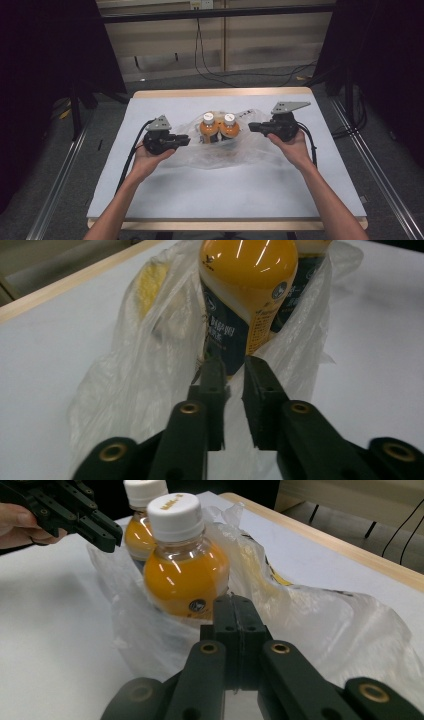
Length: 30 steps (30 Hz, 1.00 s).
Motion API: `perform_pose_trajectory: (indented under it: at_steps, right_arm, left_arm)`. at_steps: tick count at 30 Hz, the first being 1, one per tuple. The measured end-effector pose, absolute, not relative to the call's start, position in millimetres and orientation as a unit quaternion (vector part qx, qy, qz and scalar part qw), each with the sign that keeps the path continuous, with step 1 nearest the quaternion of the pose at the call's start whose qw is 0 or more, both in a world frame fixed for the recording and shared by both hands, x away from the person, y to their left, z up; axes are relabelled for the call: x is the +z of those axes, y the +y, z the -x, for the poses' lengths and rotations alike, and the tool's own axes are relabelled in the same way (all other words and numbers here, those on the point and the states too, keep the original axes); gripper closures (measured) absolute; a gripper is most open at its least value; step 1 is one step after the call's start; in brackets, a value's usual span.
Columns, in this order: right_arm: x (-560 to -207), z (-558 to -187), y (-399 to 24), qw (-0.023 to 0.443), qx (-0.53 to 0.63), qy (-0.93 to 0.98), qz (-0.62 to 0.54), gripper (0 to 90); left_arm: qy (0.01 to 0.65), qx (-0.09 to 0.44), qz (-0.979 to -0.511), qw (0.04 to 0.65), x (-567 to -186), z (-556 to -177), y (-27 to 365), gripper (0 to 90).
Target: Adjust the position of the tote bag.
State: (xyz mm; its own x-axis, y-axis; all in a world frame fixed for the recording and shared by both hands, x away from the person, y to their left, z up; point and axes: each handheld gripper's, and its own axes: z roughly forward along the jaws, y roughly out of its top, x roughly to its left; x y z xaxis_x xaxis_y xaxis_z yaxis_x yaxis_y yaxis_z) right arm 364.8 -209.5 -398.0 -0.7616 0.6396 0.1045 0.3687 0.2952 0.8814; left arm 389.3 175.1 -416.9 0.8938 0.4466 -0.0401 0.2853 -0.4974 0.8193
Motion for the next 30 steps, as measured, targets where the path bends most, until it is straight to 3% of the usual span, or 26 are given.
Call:
perform_pose_trajectory:
  at_steps: [5,20,24,26,30]
  right_arm:
    - [-404.1,-384.2,-192.2,0.129,0.480,0.810,-0.311,90.0]
    - [-440.1,-407.5,-176.2,0.103,0.391,0.859,-0.314,90.0]
    - [-452.4,-409.5,-173.4,0.083,0.352,0.878,-0.313,90.0]
    - [-458.2,-410.2,-173.6,0.080,0.337,0.884,-0.315,90.0]
    - [-462.6,-411.1,-173.1,0.078,0.327,0.887,-0.316,90.0]
  left_arm:
    - [0.218,0.090,-0.868,0.437,-419.5,-402.6,163.7,87.2]
    - [0.218,0.074,-0.896,0.379,-452.5,-421.3,134.3,81.6]
    - [0.201,0.083,-0.915,0.339,-458.0,-424.9,134.4,82.4]
    - [0.218,0.082,-0.908,0.348,-462.0,-423.1,130.8,82.3]
    - [0.210,0.094,-0.923,0.309,-467.6,-423.2,128.4,77.7]
